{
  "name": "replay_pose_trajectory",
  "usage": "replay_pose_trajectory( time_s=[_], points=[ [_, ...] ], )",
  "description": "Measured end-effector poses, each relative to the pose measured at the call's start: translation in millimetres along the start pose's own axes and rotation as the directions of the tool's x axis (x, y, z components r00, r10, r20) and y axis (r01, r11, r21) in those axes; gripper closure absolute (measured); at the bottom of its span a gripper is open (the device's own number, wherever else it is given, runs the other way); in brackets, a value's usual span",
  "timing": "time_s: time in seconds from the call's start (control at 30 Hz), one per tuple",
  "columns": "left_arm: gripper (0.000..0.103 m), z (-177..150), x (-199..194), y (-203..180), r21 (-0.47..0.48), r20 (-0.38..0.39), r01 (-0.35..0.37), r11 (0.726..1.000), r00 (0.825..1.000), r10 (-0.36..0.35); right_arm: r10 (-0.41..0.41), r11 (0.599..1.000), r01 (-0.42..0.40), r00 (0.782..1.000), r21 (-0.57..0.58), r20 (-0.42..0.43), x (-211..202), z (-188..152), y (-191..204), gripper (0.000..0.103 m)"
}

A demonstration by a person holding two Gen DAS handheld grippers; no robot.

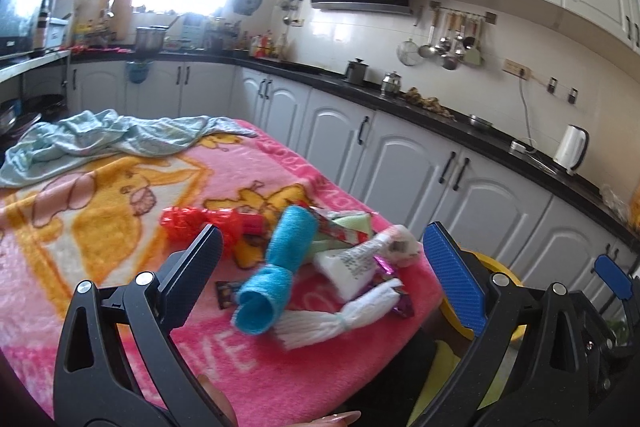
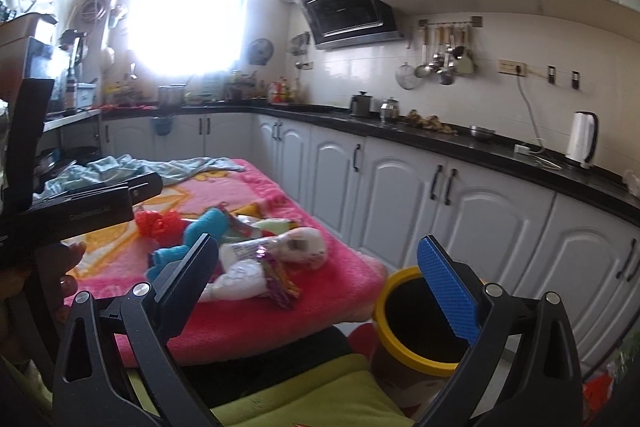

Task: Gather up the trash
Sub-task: 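Reach the left tool to the blue mesh sponge and close on it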

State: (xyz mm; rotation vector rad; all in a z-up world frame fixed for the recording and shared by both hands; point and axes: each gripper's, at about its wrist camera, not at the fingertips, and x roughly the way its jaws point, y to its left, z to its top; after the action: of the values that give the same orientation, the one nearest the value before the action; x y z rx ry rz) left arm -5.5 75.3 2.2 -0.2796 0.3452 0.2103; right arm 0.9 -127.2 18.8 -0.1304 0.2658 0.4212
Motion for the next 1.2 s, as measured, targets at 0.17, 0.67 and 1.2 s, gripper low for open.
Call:
replay_pose_trajectory(
  time_s=[0.17, 0.67, 1.2],
  points=[
    [0.011, 3.9, 3.8, 19.7, -0.028, -0.009, -0.046, 0.999, 0.999, 0.046, 0.043, 0.999, -0.043, 0.999, -0.004, -0.031, 16.6, 6.7, 12.1, 0.006],
    [0.011, 24.6, 36.9, 72.6, -0.061, -0.094, -0.106, 0.993, 0.991, 0.099, 0.129, 0.988, -0.103, 0.961, 0.113, -0.245, 98.2, -2.1, 37.1, 0.006],
    [0.012, 24.0, 135.3, 44.0, 0.083, -0.359, 0.094, 0.992, 0.931, -0.058, 0.200, 0.968, -0.120, 0.901, 0.223, -0.385, 158.1, -23.1, 47.8, 0.021]
  ],
)
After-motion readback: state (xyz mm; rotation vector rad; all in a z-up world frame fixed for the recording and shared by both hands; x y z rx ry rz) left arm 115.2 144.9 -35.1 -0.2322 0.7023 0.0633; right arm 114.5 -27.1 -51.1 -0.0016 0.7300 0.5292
